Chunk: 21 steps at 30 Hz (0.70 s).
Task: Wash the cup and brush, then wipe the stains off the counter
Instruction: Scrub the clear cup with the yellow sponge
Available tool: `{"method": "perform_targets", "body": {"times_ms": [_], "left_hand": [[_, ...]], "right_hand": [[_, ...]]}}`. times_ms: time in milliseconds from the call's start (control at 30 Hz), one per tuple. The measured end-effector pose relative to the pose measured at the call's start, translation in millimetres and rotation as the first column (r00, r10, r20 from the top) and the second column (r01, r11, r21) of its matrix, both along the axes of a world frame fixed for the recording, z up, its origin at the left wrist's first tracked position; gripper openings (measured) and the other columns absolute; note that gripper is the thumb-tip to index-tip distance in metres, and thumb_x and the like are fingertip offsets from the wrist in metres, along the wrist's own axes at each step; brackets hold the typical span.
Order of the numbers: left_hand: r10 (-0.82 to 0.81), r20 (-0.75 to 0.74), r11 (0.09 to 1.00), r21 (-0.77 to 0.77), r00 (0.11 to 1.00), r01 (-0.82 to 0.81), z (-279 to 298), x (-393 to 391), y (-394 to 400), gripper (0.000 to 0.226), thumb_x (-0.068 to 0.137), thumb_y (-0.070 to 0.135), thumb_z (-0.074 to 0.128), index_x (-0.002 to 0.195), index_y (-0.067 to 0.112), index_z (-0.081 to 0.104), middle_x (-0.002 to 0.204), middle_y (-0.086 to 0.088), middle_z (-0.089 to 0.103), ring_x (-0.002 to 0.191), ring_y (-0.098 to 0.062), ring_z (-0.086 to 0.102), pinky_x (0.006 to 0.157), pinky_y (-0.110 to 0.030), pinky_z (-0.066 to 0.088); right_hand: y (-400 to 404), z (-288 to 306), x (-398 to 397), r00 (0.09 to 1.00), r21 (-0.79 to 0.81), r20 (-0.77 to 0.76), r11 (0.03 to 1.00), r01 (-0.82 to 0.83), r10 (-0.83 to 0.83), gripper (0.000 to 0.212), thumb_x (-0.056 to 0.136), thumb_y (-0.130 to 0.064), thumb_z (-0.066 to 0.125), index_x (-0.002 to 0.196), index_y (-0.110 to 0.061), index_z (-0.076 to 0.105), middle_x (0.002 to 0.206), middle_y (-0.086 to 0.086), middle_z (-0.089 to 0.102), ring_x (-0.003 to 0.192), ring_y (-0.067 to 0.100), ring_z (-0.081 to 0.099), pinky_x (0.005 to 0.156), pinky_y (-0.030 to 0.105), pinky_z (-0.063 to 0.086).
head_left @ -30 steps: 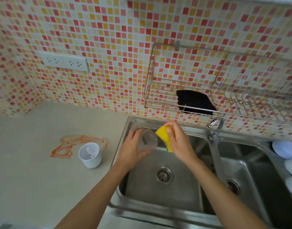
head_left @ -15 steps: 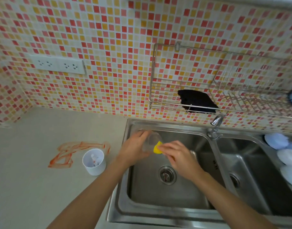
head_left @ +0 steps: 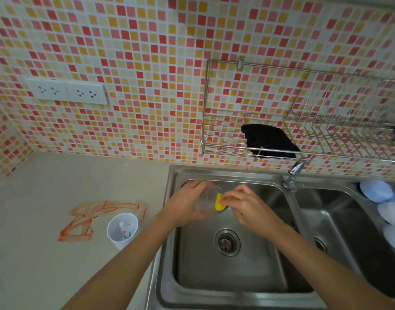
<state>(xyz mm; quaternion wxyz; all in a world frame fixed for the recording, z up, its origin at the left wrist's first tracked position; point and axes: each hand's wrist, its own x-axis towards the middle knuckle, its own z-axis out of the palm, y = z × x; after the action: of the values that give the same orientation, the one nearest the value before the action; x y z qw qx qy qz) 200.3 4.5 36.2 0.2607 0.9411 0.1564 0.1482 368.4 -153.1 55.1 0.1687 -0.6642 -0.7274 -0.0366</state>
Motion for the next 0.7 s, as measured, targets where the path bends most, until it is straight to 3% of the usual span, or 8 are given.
{"method": "perform_targets", "body": {"times_ms": [167,267,433,500,600,700], "left_hand": [[-0.052,-0.06,0.996,-0.072,0.997,0.047,2,7,3,0.08,0.063,0.042,0.079,0.134,0.028,0.044,0.13,0.007,0.051,0.12,-0.013,0.047,0.1,-0.032,0.043],[-0.086,-0.081,0.991,-0.105,0.993,0.078,-2,8,0,0.082,0.062,0.034,0.084,0.134,0.027,0.044,0.13,0.008,0.051,0.118,-0.009,0.047,0.1,-0.023,0.038],[-0.109,-0.145,0.986,-0.14,0.983,0.089,-3,16,0,0.086,0.064,0.027,0.083,0.137,0.024,0.038,0.134,0.006,0.046,0.122,-0.01,0.039,0.106,-0.024,0.032],[-0.099,-0.176,0.979,-0.192,0.979,0.065,-5,16,-2,0.091,0.061,0.028,0.083,0.137,0.027,0.033,0.133,0.006,0.044,0.122,-0.012,0.038,0.105,-0.028,0.036],[-0.034,-0.17,0.965,-0.262,0.985,-0.012,-9,18,-7,0.095,0.055,0.047,0.087,0.13,0.031,0.03,0.13,0.007,0.045,0.12,-0.011,0.043,0.1,-0.031,0.044],[0.045,-0.089,0.973,-0.224,0.995,-0.064,-14,20,-12,0.092,0.055,0.052,0.086,0.126,0.025,0.035,0.127,0.006,0.043,0.116,-0.011,0.047,0.096,-0.029,0.048]], "right_hand": [[-2,-3,11,0.988,-0.07,0.142,0.996,-0.059,0.068,0.034,0.08,-0.02,0.068,0.114,-0.023,0.068,0.117,-0.006,0.063,0.101,0.021,0.048,0.082,0.033,0.05],[-2,-10,11,0.961,-0.032,0.263,0.996,-0.08,0.086,0.031,0.075,-0.03,0.075,0.105,-0.024,0.069,0.108,-0.007,0.066,0.098,0.02,0.054,0.072,0.034,0.052],[0,-27,8,0.933,0.062,0.349,0.991,-0.121,0.092,0.019,0.088,-0.026,0.054,0.096,-0.019,0.069,0.099,-0.004,0.068,0.094,0.019,0.06,0.069,0.032,0.05],[-2,-31,8,0.931,0.133,0.358,0.983,-0.123,0.068,0.016,0.089,-0.024,0.057,0.095,-0.017,0.069,0.098,-0.002,0.068,0.093,0.019,0.06,0.07,0.031,0.049],[-2,-32,6,0.944,0.21,0.327,0.97,-0.126,0.052,0.015,0.09,-0.022,0.056,0.095,-0.015,0.069,0.097,-0.001,0.069,0.091,0.019,0.059,0.069,0.031,0.05],[-5,-29,4,0.962,0.236,0.268,0.965,-0.111,0.045,0.017,0.093,-0.021,0.056,0.096,-0.013,0.07,0.098,0.0,0.069,0.092,0.019,0.057,0.069,0.031,0.05]]}}
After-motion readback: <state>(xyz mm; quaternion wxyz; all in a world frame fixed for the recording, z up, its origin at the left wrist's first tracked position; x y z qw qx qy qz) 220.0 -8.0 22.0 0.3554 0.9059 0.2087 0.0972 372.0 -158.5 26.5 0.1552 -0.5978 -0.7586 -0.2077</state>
